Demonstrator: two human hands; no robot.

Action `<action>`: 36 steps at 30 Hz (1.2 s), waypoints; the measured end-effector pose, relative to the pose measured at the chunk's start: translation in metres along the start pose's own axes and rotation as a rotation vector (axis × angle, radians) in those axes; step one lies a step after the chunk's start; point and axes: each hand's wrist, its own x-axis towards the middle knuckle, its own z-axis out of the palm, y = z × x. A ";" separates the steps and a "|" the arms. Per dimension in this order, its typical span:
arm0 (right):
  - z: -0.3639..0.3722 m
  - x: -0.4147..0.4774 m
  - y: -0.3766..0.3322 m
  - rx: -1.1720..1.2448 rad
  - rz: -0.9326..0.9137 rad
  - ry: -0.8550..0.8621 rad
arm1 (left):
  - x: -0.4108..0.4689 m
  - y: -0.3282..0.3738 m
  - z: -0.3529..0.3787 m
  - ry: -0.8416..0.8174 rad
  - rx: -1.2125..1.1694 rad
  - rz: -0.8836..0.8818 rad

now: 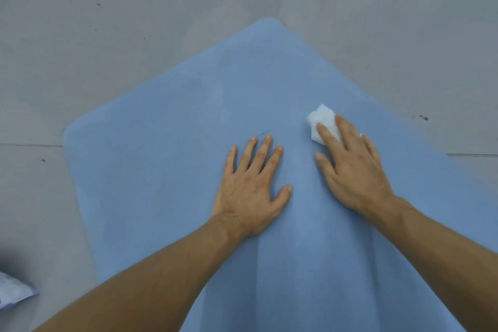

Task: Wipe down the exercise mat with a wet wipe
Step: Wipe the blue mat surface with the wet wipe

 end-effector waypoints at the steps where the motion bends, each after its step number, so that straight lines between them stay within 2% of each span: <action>1: 0.001 0.000 -0.004 -0.024 -0.004 -0.044 | 0.000 0.000 0.001 0.002 0.003 0.001; 6: 0.003 -0.004 0.002 -0.131 -0.119 -0.094 | 0.001 -0.001 0.002 0.010 -0.003 0.002; 10: -0.002 -0.002 0.012 -0.190 0.011 0.002 | 0.000 -0.001 0.002 0.012 -0.007 0.001; 13: -0.004 0.008 0.000 -0.109 0.071 -0.045 | 0.000 -0.002 0.003 0.020 -0.012 0.003; 16: -0.002 -0.005 -0.020 -0.034 -0.020 -0.095 | 0.001 -0.001 0.002 0.028 -0.019 0.004; 20: 0.001 -0.047 -0.018 -0.106 -0.132 -0.095 | 0.000 -0.002 0.002 0.025 -0.012 0.004; 25: -0.010 -0.047 0.031 -0.172 0.065 0.003 | 0.000 -0.002 0.004 0.031 -0.007 0.006; 28: -0.013 -0.024 0.045 -0.075 0.212 0.001 | 0.000 -0.002 0.005 0.033 -0.012 0.007; 30: -0.011 -0.011 0.035 -0.027 0.241 -0.004 | 0.000 -0.002 0.004 0.035 -0.016 0.008; 36: 0.002 -0.026 -0.014 0.002 0.073 -0.033 | 0.001 -0.002 0.003 0.035 -0.008 0.008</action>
